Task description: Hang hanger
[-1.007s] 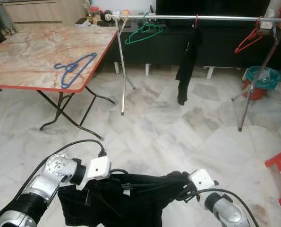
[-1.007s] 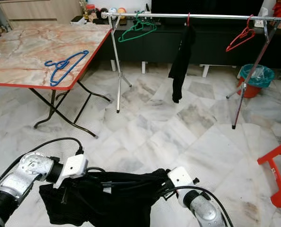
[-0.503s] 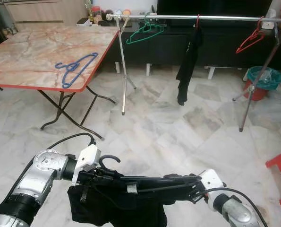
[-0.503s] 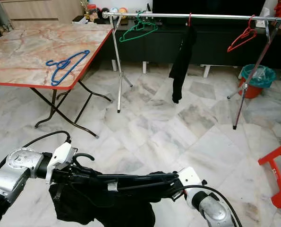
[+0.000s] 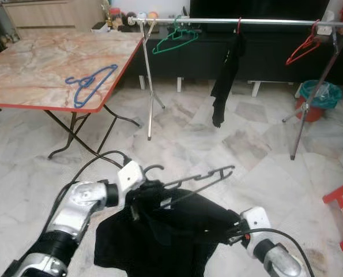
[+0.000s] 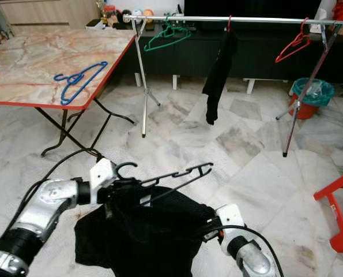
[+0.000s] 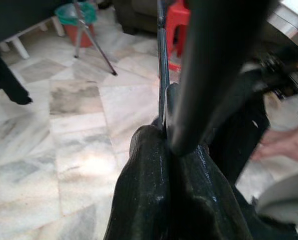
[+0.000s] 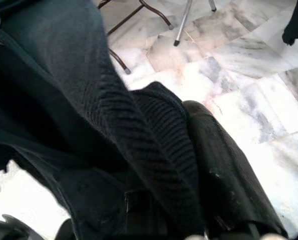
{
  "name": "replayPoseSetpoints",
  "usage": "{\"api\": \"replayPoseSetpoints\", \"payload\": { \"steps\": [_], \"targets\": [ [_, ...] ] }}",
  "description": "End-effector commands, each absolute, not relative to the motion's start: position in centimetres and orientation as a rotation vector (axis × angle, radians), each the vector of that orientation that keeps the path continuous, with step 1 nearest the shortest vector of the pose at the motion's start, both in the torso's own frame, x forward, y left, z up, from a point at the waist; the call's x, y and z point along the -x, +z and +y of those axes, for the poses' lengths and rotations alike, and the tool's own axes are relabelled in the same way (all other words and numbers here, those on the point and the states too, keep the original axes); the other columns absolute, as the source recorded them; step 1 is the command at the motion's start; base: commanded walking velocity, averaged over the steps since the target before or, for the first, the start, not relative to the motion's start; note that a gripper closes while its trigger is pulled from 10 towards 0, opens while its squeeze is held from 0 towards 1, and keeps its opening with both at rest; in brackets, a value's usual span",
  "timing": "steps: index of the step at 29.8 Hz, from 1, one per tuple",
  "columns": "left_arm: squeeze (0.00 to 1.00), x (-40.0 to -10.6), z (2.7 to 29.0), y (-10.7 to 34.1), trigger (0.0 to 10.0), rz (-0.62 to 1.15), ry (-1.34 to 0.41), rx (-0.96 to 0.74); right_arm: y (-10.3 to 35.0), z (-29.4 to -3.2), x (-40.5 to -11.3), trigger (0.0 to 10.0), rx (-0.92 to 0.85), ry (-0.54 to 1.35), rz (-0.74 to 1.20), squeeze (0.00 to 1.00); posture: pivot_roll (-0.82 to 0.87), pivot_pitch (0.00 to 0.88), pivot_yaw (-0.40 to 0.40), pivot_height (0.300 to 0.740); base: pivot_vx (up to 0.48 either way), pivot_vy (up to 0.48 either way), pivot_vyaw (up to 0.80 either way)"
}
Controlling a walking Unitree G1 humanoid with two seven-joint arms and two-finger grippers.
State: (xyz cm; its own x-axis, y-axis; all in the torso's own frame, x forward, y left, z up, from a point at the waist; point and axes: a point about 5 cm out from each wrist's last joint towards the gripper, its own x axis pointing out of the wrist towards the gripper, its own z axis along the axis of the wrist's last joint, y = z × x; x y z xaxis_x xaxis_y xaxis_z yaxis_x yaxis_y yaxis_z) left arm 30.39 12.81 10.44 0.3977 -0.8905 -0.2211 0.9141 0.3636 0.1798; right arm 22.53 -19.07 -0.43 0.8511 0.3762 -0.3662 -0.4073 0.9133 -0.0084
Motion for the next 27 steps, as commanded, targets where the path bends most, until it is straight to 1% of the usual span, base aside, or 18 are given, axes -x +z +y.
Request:
{"api": "replayPoseSetpoints", "payload": {
  "steps": [1, 6, 10, 11, 13, 14, 16, 18, 20, 21, 24, 25, 27],
  "targets": [
    [0.00, -30.8, 12.9, 10.8, 10.0, 0.094, -1.142, -0.311, -0.5, -19.0, -22.5, 10.0, 0.069, 0.397, 0.357, 0.00, -0.03, 0.027, 0.052, 0.740, 0.000, 0.000, 0.00],
    [0.00, -30.4, 12.5, 9.8, 10.0, 0.151, -1.159, -0.343, -0.8, -18.2, -22.4, 10.0, 0.051, 0.410, 0.358, 0.00, -0.03, 0.026, 0.059, 0.740, 0.000, 0.000, 0.00],
    [0.00, -29.8, 12.4, 9.5, 10.0, 0.169, -1.213, -0.358, -0.8, -18.0, -22.4, 10.0, 0.045, 0.411, 0.357, 0.00, -0.03, 0.026, 0.061, 0.740, 0.000, 0.000, 0.00],
    [0.00, -30.1, 12.3, 9.8, 10.0, 0.165, -1.181, -0.304, -0.9, -18.0, -22.4, 10.0, 0.045, 0.409, 0.358, 0.00, -0.03, 0.026, 0.061, 0.740, 0.000, 0.000, 0.00],
    [0.00, -30.4, 12.2, 10.1, 10.0, 0.162, -1.163, -0.250, -0.9, -18.0, -22.4, 10.0, 0.044, 0.409, 0.357, 0.00, -0.02, 0.026, 0.062, 0.740, 0.000, 0.000, 0.00],
    [0.00, -30.4, 12.0, 10.7, 10.0, 0.141, -1.172, -0.171, -0.9, -17.9, -22.5, 10.0, 0.041, 0.413, 0.352, 0.00, -0.02, 0.026, 0.062, 0.740, 0.000, 0.000, 0.00],
    [0.00, -30.5, 11.8, 11.3, 10.0, 0.125, -1.171, -0.079, -0.9, -17.8, -22.6, 10.0, 0.033, 0.413, 0.345, 0.00, -0.02, 0.026, 0.062, 0.740, 0.000, 0.000, 0.00],
    [0.00, -31.1, 11.8, 12.2, 10.0, 0.086, -1.127, 0.066, -0.8, -17.7, -22.7, 10.0, 0.022, 0.418, 0.331, 0.00, -0.02, 0.023, 0.062, 0.740, 0.000, 0.000, 0.00],
    [0.00, -31.2, 11.7, 12.4, 10.0, 0.075, -1.119, 0.105, -0.9, -17.7, -22.7, 10.0, 0.021, 0.416, 0.331, 0.00, -0.02, 0.023, 0.062, 0.740, 0.000, 0.000, 0.00],
    [0.00, -31.4, 11.6, 12.8, 10.0, 0.064, -1.109, 0.168, -0.9, -17.8, -22.7, 10.0, 0.023, 0.412, 0.330, 0.00, -0.02, 0.022, 0.062, 0.740, 0.000, 0.000, 0.00],
    [0.00, -31.7, 11.3, 13.7, 10.0, 0.038, -1.085, 0.273, -0.9, -17.8, -22.7, 10.0, 0.019, 0.418, 0.327, 0.00, -0.02, 0.023, 0.060, 0.740, 0.000, 0.000, 0.00],
    [0.00, -32.0, 11.3, 14.1, 10.0, 0.035, -1.065, 0.354, -1.0, -17.8, -22.8, 10.0, 0.017, 0.417, 0.327, 0.00, -0.02, 0.021, 0.060, 0.740, 0.000, 0.000, 0.00],
    [0.00, -32.1, 11.2, 14.5, 10.0, 0.031, -1.054, 0.414, -1.0, -17.7, -22.8, 10.0, 0.016, 0.418, 0.326, 0.00, -0.03, 0.024, 0.061, 0.740, 0.000, 0.000, 0.00]
  ]
}}
